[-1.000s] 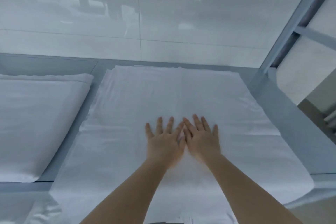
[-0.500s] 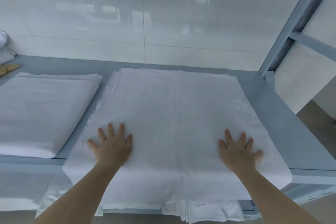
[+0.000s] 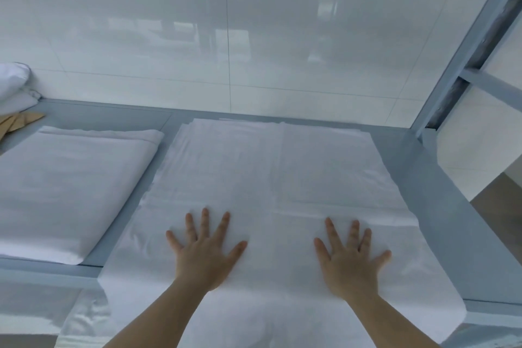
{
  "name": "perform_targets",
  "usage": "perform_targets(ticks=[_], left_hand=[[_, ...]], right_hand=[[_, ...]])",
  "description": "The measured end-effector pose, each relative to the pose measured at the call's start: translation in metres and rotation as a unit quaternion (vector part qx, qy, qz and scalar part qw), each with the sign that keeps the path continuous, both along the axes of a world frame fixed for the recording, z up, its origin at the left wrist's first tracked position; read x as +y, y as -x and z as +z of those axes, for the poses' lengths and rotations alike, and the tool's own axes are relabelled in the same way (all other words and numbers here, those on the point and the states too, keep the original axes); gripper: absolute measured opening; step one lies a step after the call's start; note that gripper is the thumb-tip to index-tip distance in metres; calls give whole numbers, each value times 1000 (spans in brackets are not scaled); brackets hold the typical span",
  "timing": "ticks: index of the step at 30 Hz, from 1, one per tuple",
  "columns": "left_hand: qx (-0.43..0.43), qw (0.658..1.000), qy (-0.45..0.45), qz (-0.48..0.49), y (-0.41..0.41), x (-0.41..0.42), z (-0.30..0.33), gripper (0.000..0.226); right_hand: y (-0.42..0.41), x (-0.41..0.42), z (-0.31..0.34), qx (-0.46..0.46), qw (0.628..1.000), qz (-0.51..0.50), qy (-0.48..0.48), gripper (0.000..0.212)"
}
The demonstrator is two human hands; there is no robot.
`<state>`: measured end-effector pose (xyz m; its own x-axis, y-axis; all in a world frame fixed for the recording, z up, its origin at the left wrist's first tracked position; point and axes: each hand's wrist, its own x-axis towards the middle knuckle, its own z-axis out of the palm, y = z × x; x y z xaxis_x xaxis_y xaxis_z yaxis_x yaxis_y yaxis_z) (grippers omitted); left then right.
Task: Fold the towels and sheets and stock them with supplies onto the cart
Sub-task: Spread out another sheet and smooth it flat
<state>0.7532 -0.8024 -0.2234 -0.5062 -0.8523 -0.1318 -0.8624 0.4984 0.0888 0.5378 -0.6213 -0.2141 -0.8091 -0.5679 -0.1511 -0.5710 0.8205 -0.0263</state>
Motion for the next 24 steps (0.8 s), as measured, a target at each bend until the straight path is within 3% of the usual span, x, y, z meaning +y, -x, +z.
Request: perform_targets(ticks=[17, 24], left_hand=[[26, 999, 21, -16, 38, -39, 0, 88], [44, 998, 30, -23, 35, -38, 5, 78]], right_hand=[[32, -33, -1, 1, 1000, -15, 14, 60], [23, -34, 6, -23, 1000, 4, 7, 58]])
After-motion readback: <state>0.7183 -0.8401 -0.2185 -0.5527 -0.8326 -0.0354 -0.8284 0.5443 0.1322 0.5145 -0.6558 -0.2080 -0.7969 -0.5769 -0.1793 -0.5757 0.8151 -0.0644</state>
